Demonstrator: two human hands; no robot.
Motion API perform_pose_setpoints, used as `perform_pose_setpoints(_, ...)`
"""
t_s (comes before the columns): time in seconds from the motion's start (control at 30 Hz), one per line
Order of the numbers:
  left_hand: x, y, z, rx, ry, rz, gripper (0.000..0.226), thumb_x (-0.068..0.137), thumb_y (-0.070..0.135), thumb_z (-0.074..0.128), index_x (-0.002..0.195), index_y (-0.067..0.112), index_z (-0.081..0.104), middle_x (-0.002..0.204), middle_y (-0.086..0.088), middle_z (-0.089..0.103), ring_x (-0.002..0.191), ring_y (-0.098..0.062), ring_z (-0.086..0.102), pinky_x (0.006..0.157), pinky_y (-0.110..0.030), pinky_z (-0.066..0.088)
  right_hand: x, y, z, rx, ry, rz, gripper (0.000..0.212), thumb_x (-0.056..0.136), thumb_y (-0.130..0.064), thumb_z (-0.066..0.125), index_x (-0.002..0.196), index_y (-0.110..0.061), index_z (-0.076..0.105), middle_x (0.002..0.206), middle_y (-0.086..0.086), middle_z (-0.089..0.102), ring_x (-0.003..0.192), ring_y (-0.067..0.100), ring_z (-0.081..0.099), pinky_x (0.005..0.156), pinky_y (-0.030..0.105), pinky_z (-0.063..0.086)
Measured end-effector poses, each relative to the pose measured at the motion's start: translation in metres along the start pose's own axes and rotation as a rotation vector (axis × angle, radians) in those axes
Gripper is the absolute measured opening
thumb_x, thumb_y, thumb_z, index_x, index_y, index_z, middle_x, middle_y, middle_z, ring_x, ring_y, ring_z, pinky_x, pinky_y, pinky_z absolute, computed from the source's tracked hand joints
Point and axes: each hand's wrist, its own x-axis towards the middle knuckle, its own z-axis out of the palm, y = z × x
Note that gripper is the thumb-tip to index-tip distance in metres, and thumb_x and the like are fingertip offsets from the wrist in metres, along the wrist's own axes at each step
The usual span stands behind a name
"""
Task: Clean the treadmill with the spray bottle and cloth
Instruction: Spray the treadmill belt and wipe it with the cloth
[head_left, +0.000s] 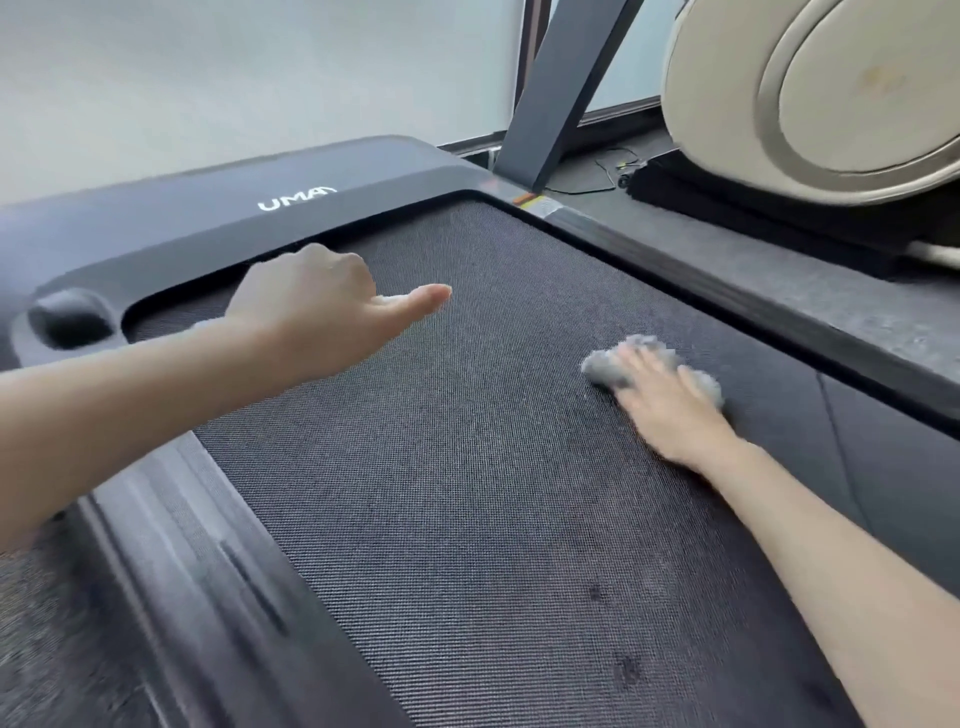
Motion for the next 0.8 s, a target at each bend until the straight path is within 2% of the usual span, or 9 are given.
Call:
perform_pose_setpoints(0.07, -0.002, 0.003, -0.001, -0.01, -0.005, 0.008, 0.078, 0.077, 0.082, 0.025, 0.048, 0.011, 0.032, 0.044, -0.003, 0.039, 0.041, -0.022, 0.039, 0.048, -0.027, 0.032, 0.012, 0.006, 0.002, -0.02, -0.036, 0.123, 0.053, 0.102, -0.039, 0.021, 0.152, -0.022, 0.01, 0.16, -0.003, 0.004, 0.147, 0.016, 0.001, 0.118, 0.048, 0.002)
perform_pose_setpoints(0.13, -0.002, 0.006, -0.002, -0.026, -0.006, 0.016, 0.078, 0.077, 0.082, 0.025, 0.047, 0.011, 0.033, 0.044, -0.003, 0.04, 0.041, -0.022, 0.04, 0.048, -0.027, 0.033, 0.006, -0.025, 0.011, 0.024, 0.022, 0.051, 0.051, 0.102, -0.039, 0.023, 0.15, -0.022, 0.016, 0.158, -0.006, 0.012, 0.146, 0.019, 0.005, 0.118, 0.049, 0.006)
perform_pose_setpoints(0.27, -0.002, 0.01, 0.0, -0.033, -0.01, 0.037, 0.078, 0.075, 0.083, 0.023, 0.045, 0.011, 0.032, 0.044, -0.004, 0.039, 0.041, -0.023, 0.04, 0.046, -0.027, 0.029, -0.069, -0.138, 0.041, 0.06, 0.024, -0.539, 0.051, 0.099, -0.036, 0.032, 0.149, -0.026, 0.025, 0.158, -0.007, 0.019, 0.147, 0.016, 0.007, 0.118, 0.043, -0.001)
perform_pose_setpoints(0.33, -0.003, 0.01, 0.003, -0.029, -0.023, 0.039, 0.079, 0.073, 0.084, 0.022, 0.046, 0.011, 0.032, 0.043, -0.004, 0.039, 0.041, -0.023, 0.04, 0.046, -0.027, 0.026, -0.114, -0.169, 0.058, 0.02, 0.067, -0.797, 0.051, 0.094, -0.039, 0.033, 0.144, -0.027, 0.036, 0.153, -0.007, 0.033, 0.144, 0.015, 0.021, 0.118, 0.044, 0.008)
perform_pose_setpoints(0.43, -0.006, 0.009, 0.013, -0.027, -0.04, 0.035, 0.079, 0.073, 0.084, 0.022, 0.044, 0.012, 0.032, 0.043, -0.005, 0.041, 0.041, -0.024, 0.041, 0.046, -0.027, 0.027, -0.107, -0.151, 0.044, 0.071, -0.017, -0.856, 0.05, 0.096, -0.038, 0.03, 0.144, -0.028, 0.036, 0.152, -0.008, 0.034, 0.144, 0.011, 0.019, 0.119, 0.041, 0.007)
perform_pose_setpoints(0.53, -0.008, 0.007, 0.024, -0.029, -0.069, 0.023, 0.078, 0.073, 0.084, 0.022, 0.045, 0.011, 0.032, 0.044, -0.004, 0.043, 0.042, -0.022, 0.043, 0.047, -0.027, 0.029, -0.049, -0.076, 0.018, 0.071, 0.079, -0.62, 0.045, 0.095, -0.037, 0.023, 0.132, -0.036, 0.049, 0.139, -0.007, 0.046, 0.133, 0.015, 0.033, 0.113, 0.04, 0.02)
perform_pose_setpoints(0.6, -0.006, 0.005, 0.031, -0.04, -0.076, 0.019, 0.079, 0.074, 0.085, 0.021, 0.047, 0.012, 0.032, 0.045, -0.003, 0.044, 0.042, -0.021, 0.044, 0.048, -0.027, 0.032, -0.018, -0.002, 0.007, 0.041, 0.12, -0.192, 0.044, 0.096, -0.042, 0.02, 0.136, -0.041, 0.04, 0.144, -0.01, 0.037, 0.137, 0.015, 0.028, 0.113, 0.046, 0.021)
perform_pose_setpoints(0.67, -0.002, 0.005, 0.036, -0.061, -0.076, 0.005, 0.079, 0.074, 0.085, 0.021, 0.047, 0.012, 0.033, 0.045, -0.002, 0.045, 0.042, -0.02, 0.045, 0.049, -0.027, 0.034, -0.012, 0.06, 0.002, -0.011, 0.054, 0.186, 0.049, 0.101, -0.038, 0.022, 0.148, -0.026, 0.024, 0.156, -0.004, 0.02, 0.144, 0.015, 0.011, 0.116, 0.047, 0.012)
perform_pose_setpoints(0.8, 0.016, 0.026, 0.049, -0.084, -0.064, 0.008, 0.081, 0.074, 0.086, 0.021, 0.048, 0.011, 0.035, 0.047, -0.001, 0.047, 0.045, -0.02, 0.047, 0.052, -0.028, 0.038, -0.016, 0.093, 0.002, -0.041, 0.0, 0.325, 0.052, 0.103, -0.037, 0.019, 0.152, -0.025, 0.007, 0.16, -0.007, -0.003, 0.146, 0.009, -0.007, 0.119, 0.041, -0.002)
